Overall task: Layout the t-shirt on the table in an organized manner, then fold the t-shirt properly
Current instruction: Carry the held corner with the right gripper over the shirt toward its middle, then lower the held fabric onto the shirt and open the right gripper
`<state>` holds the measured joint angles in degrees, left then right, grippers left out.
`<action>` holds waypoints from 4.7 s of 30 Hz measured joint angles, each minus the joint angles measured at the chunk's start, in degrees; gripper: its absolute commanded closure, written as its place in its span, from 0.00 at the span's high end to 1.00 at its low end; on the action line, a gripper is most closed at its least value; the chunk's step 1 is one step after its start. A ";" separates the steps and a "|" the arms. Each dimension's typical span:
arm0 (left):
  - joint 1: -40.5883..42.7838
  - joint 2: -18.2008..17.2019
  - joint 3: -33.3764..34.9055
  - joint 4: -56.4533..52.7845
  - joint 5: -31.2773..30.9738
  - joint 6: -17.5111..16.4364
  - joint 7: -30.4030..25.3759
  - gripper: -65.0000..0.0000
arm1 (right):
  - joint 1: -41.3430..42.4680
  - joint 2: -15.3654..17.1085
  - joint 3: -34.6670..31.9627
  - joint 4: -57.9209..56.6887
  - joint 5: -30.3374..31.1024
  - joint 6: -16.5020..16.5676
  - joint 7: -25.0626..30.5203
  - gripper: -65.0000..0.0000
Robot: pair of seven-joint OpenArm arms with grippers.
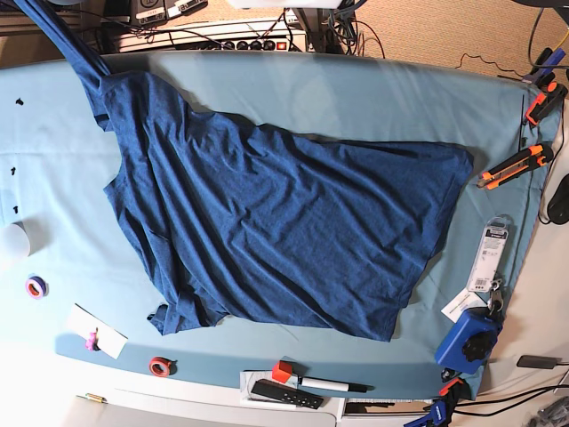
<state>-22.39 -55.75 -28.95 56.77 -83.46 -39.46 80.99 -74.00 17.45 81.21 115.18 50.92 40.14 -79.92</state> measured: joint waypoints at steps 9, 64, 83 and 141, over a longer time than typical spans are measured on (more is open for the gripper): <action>-0.02 0.02 0.00 0.00 0.00 0.00 0.00 0.51 | 0.22 0.31 -17.46 0.00 3.08 0.00 0.11 0.00; -0.20 -1.42 0.00 0.20 -0.13 -0.04 0.02 0.51 | 50.56 -7.39 -81.20 18.95 3.85 -0.28 3.23 0.00; -0.22 -1.38 0.00 0.17 -0.17 -0.48 0.00 0.51 | 53.62 -15.74 -106.20 18.93 -11.93 -0.20 14.01 0.00; -0.02 11.52 -0.02 0.04 0.04 -0.48 -1.38 0.51 | 61.26 -24.92 -96.50 18.97 -20.39 -0.20 16.02 0.00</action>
<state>-22.41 -44.23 -28.97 56.82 -83.42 -39.94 79.61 -12.73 -7.46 -15.29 134.15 30.52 39.94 -63.90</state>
